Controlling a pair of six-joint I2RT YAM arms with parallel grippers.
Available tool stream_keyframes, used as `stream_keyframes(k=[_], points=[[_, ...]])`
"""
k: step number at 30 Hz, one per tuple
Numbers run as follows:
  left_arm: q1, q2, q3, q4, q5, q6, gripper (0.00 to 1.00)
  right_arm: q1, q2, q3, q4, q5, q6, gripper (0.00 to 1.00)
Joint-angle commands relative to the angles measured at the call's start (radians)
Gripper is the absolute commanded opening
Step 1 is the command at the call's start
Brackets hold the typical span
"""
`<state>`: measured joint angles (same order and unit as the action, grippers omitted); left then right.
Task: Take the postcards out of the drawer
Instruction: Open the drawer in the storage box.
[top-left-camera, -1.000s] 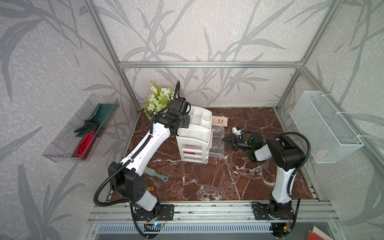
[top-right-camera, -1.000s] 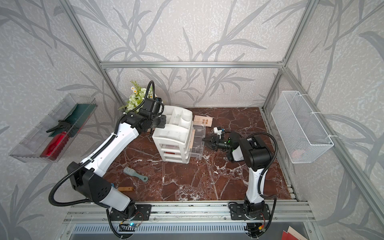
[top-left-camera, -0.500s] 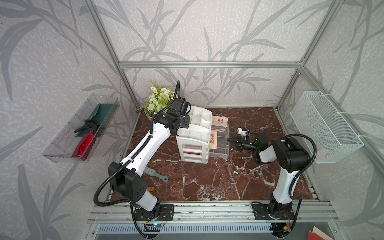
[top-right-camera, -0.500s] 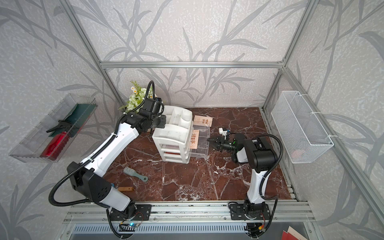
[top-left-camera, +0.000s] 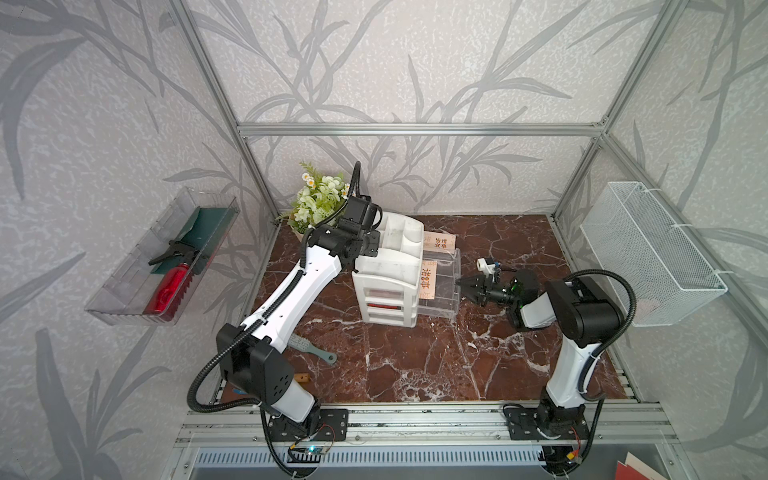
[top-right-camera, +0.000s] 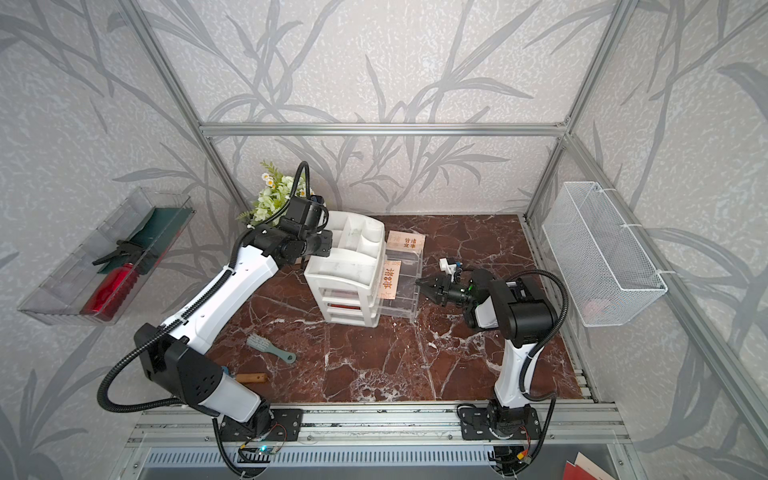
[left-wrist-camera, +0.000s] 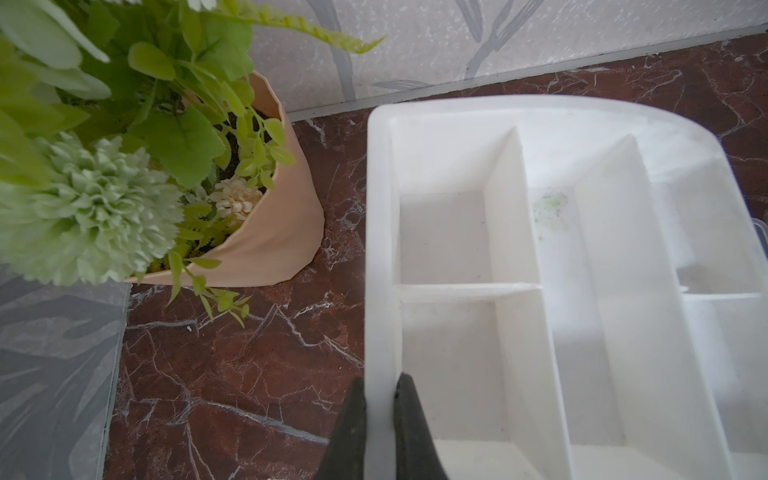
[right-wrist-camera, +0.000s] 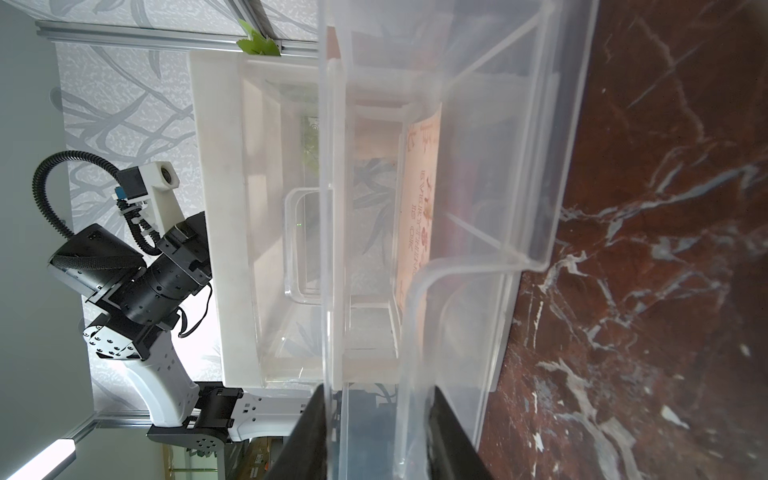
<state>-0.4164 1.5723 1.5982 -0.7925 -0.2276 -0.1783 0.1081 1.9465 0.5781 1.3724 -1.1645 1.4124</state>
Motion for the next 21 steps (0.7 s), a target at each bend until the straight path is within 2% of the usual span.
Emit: stream_keyframes(k=[1, 7, 14, 17, 21], points=[[0.019, 0.043, -0.055, -0.160, -0.125, -0.010, 0.00, -0.011, -0.038, -0.012, 0.034, -0.012, -0.026, 0.36], [0.019, 0.035, -0.063, -0.151, -0.121, -0.020, 0.00, -0.016, -0.029, -0.011, 0.034, -0.002, -0.036, 0.44], [0.019, 0.016, -0.078, -0.143, -0.117, -0.031, 0.00, -0.022, -0.002, -0.010, -0.009, 0.029, -0.085, 0.48], [0.019, 0.009, -0.085, -0.145, -0.121, -0.033, 0.00, -0.024, -0.052, -0.009, -0.181, 0.064, -0.206, 0.49], [0.020, 0.003, -0.094, -0.139, -0.121, -0.033, 0.00, -0.025, -0.201, 0.025, -0.565, 0.129, -0.436, 0.50]])
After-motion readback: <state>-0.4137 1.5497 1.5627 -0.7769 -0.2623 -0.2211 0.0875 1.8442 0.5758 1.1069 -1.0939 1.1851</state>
